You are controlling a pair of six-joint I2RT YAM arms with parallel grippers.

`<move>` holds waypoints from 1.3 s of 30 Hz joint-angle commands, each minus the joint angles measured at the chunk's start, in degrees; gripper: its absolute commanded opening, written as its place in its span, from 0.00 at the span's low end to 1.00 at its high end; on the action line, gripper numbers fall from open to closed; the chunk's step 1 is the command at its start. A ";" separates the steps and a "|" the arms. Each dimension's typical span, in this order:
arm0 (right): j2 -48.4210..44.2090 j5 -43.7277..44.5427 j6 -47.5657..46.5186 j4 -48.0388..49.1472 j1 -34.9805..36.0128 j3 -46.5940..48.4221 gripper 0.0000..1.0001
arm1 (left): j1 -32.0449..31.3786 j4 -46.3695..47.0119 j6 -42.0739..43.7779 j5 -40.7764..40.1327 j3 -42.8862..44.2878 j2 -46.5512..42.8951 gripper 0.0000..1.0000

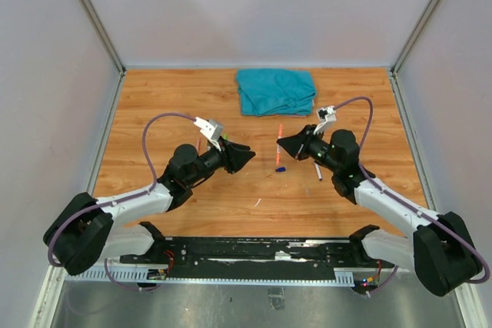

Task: Insert the pens into the pen caps
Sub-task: Adjust the pen.

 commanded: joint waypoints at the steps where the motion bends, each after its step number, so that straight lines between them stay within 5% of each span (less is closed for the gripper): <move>1: 1.80 -1.54 3.33 13.76 1.80 -2.51 0.05 | 0.31 6.25 -1.40 4.78 -0.74 0.90 0.37; 21: 11.78 -4.26 7.22 33.04 8.92 -3.16 0.02 | 0.31 11.68 -3.76 11.41 -1.34 3.07 0.36; 39: 14.24 -8.04 8.05 40.17 10.93 -3.22 0.01 | 0.31 10.46 -3.15 10.59 -1.11 2.94 0.20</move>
